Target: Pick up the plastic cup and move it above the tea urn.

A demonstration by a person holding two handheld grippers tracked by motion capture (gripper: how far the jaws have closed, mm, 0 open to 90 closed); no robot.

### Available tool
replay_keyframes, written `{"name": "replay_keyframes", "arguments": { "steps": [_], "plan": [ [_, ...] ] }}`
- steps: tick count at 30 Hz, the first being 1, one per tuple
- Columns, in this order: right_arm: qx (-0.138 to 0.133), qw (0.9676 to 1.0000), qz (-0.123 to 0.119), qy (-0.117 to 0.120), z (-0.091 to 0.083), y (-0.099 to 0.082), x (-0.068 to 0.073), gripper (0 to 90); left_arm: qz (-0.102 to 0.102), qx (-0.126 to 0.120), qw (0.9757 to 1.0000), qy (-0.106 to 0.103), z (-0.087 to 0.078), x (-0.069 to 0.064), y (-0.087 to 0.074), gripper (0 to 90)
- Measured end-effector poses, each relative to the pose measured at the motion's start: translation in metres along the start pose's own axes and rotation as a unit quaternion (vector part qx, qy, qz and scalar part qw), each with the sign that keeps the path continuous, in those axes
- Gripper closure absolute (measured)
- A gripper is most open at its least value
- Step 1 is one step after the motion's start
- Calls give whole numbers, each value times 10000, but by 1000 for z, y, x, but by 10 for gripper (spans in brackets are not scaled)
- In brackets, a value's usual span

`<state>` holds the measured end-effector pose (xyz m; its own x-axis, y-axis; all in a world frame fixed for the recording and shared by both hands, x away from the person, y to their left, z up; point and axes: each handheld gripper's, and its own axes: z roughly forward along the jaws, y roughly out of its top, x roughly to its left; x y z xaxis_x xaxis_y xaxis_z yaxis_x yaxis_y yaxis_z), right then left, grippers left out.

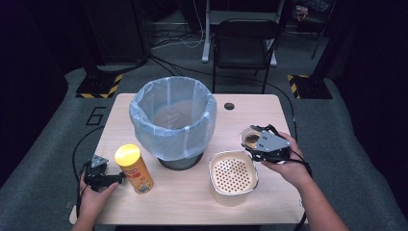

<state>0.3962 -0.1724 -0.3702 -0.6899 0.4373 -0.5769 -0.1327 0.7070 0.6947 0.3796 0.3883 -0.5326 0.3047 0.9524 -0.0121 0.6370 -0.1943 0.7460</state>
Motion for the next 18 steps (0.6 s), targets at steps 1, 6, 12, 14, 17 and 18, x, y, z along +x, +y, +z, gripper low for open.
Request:
{"name": "replay_keyframes", "arguments": {
  "steps": [1,6,12,14,17,18],
  "plan": [
    [9,10000,-87,-38,-1,1,2,354,7,2,10000,-1,0,0,0,73],
    [170,9960,-796,-360,-4,8,16,359,5,7,10000,-1,0,0,0,73],
    [408,9855,-1501,-679,-6,14,31,364,3,-1,10000,1,0,0,0,73],
    [550,9773,-1881,-802,-6,17,38,366,2,4,10000,3,0,0,0,73],
    [718,9595,-2519,-1035,-4,20,50,369,8,22,10000,3,0,0,0,73],
    [801,9515,-2765,-1083,-3,21,54,370,6,2,10000,5,0,0,0,73]
  ]
}}
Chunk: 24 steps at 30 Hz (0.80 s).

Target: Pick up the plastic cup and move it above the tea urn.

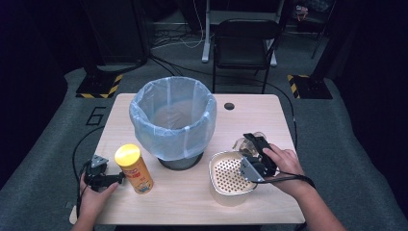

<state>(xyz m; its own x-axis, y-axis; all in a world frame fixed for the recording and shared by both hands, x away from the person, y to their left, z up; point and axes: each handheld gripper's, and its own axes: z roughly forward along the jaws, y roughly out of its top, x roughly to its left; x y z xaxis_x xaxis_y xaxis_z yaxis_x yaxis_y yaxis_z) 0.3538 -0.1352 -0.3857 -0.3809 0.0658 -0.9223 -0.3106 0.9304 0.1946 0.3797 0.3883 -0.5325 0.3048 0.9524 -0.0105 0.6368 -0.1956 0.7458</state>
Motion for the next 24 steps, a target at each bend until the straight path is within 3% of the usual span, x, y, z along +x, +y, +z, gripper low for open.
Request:
{"name": "replay_keyframes", "arguments": {
  "steps": [3,6,7,8,9,12,14,15,16,17,18,20,23,24],
  "plan": [
    [142,9974,-704,-83,1,8,10,373,1,10,10000,1,0,0,0,73],
    [257,9924,-1203,-100,2,13,19,375,-4,-1,10000,1,0,0,0,73],
    [304,9918,-1229,-151,2,14,23,376,-6,0,10000,0,0,0,0,73],
    [315,9883,-1485,-173,2,15,25,377,-6,0,10000,0,0,0,0,73],
    [351,9867,-1578,-181,3,16,26,379,-6,4,10000,-1,0,0,0,73],
    [428,9755,-2138,-292,2,21,31,395,-2,6,10000,0,0,0,0,73],
    [468,9640,-2596,-338,2,24,34,401,-1,0,10000,1,0,0,0,74],
    [524,9613,-2676,-402,0,25,35,401,-6,-1,10000,0,0,0,0,73],
    [501,9541,-2909,-502,0,25,36,401,-7,-1,10000,0,0,0,0,73],
    [521,9525,-2958,-514,-1,26,36,402,0,1,10000,1,0,0,0,73],
    [489,9421,-3269,-560,-1,29,35,403,-5,3,10000,1,0,0,0,73],
    [539,9356,-3417,-706,-3,31,36,401,-3,2,10000,-1,0,0,0,73],
    [532,9307,-3519,-845,-4,32,38,398,-1,3,10000,1,0,0,0,73],
    [290,9659,-2414,-885,0,27,55,397,1,4,10000,0,0,0,0,73]
  ]
}}
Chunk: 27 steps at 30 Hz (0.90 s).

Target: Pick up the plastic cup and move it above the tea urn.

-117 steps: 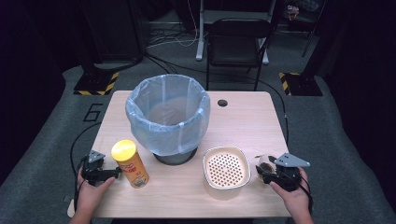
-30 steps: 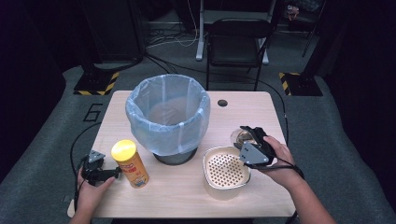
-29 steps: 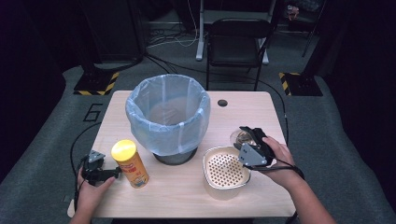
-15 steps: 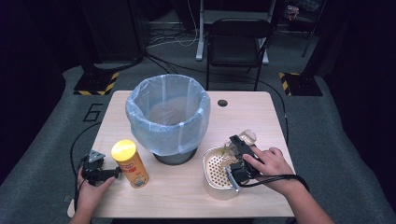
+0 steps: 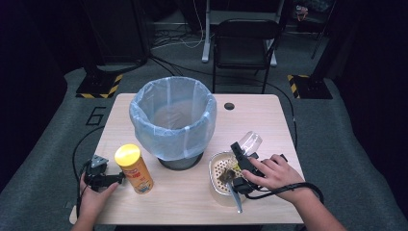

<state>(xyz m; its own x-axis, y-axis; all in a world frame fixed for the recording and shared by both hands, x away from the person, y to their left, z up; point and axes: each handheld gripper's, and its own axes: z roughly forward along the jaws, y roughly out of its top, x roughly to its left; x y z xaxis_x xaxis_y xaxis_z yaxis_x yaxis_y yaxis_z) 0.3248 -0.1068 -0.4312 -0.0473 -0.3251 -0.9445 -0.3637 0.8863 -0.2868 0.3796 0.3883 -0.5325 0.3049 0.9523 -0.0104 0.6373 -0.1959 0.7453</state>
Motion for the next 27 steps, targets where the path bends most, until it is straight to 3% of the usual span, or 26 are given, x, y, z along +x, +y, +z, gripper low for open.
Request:
{"name": "replay_keyframes", "arguments": {
  "steps": [1,4,5,8,11,16,27],
  "plan": [
    [165,9897,-1416,137,-2,-3,-16,396,-1,-1,10000,0,0,0,0,73],
    [149,9884,-1507,63,-3,-1,-14,394,0,-1,10000,0,0,0,0,73],
    [69,9912,-1325,36,-2,-1,-10,393,2,-3,10000,0,0,0,0,73],
    [78,9893,-1453,93,-4,1,-11,391,-9,-1,10000,0,0,0,0,73],
    [39,9905,-1374,34,-4,1,-10,390,-1,4,10000,-1,0,0,0,73],
    [48,9884,-1517,36,-6,3,-12,389,4,7,10000,-1,0,0,0,73],
    [10,9884,-1518,22,-6,4,-12,387,1,8,10000,0,0,0,0,73]
  ]
}}
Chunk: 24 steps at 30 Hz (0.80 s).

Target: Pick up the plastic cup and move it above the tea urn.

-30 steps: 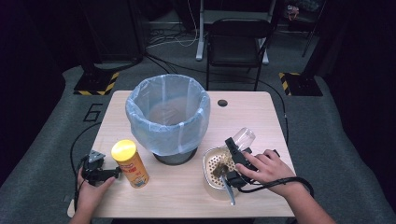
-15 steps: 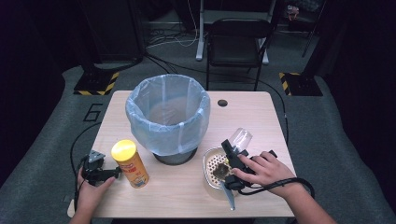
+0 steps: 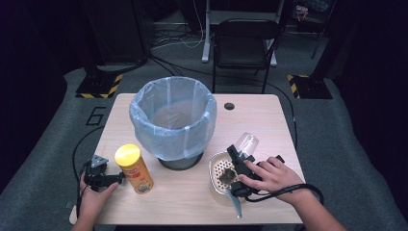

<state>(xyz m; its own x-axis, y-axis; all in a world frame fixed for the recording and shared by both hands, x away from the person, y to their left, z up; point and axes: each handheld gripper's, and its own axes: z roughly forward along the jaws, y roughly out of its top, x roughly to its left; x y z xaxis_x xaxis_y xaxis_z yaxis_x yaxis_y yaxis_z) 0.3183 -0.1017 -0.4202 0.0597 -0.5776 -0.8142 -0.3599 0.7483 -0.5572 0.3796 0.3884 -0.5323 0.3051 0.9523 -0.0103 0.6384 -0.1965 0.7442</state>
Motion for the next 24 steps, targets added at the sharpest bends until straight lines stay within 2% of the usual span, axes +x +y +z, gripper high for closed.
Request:
{"name": "replay_keyframes", "arguments": {
  "steps": [7,22,24],
  "plan": [
    [-27,10000,-1,41,-1,1,-2,387,-12,-8,10000,0,0,0,0,73],
    [-61,10000,45,-53,-2,0,-3,386,-2,-8,10000,0,0,0,0,73],
    [-68,9999,107,-44,-2,0,-4,384,-14,-12,10000,-1,0,0,0,73]
  ]
}}
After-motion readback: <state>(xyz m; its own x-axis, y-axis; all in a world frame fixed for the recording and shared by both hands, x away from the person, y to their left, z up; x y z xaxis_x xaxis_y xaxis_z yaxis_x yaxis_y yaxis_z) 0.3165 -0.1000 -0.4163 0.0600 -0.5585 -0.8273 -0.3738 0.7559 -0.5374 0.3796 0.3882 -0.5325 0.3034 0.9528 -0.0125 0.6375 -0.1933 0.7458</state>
